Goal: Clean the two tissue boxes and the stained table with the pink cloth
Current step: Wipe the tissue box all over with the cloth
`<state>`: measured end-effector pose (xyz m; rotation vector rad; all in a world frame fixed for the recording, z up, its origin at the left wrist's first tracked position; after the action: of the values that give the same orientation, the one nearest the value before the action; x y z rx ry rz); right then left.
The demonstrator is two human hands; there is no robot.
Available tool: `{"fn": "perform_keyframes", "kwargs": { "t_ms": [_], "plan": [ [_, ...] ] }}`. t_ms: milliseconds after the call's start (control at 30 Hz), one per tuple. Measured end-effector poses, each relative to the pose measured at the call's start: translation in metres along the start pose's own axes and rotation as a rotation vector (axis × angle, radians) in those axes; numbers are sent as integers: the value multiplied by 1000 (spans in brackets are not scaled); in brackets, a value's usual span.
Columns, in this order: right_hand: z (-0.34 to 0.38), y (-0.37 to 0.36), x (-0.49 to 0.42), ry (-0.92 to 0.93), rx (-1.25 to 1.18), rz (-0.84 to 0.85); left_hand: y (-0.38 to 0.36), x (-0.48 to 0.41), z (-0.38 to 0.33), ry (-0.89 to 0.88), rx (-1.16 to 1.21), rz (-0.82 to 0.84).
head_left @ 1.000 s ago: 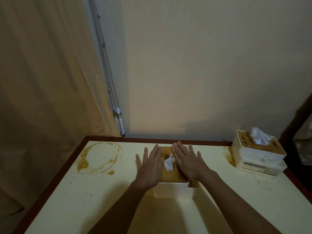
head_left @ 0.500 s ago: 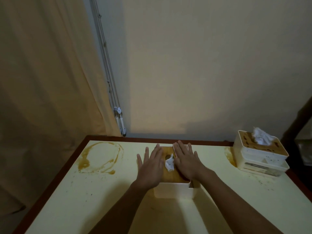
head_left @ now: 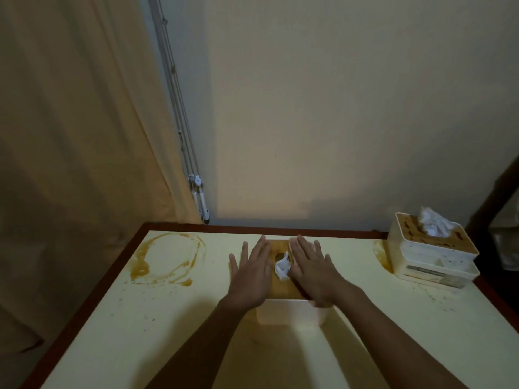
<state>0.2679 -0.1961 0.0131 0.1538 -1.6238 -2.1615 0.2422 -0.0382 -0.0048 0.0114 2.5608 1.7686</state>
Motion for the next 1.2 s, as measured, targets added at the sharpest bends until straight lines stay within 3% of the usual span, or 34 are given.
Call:
{"fn": "perform_keyframes", "kwargs": {
  "t_ms": [167, 333, 433, 633, 833, 1000, 1200],
  "plan": [
    [-9, 18, -42, 20, -15, -85, 2, -2, 2, -7, 43, 57],
    [-18, 21, -36, 43, -34, -223, 14, -7, 9, -88, 267, 311],
    [-18, 21, -25, 53, 5, -243, 21, -3, 13, -180, 126, 384],
    [-25, 29, -1, -24, 51, -299, 43, -3, 20, -191, 77, 186],
    [-40, 38, 22, -202, -24, -331, 48, 16, 31, 86, 190, -15],
    [-35, 35, 36, -240, -64, -235, 22, 20, 25, 210, 263, -25],
    [-37, 31, 42, -245, -253, -152, 12, 7, 27, 214, 389, -91]
  ]
}}
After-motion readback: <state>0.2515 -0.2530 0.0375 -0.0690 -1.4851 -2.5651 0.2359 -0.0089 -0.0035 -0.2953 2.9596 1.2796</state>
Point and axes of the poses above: each hand's wrist, its own x-axis away from the middle knuckle, its own y-axis out of the back of the hand, z = x × y, the point moved 3 cm from there along -x, towards the middle knuckle, and after that the axes turned 1 degree about y, right-handed, at the moved point
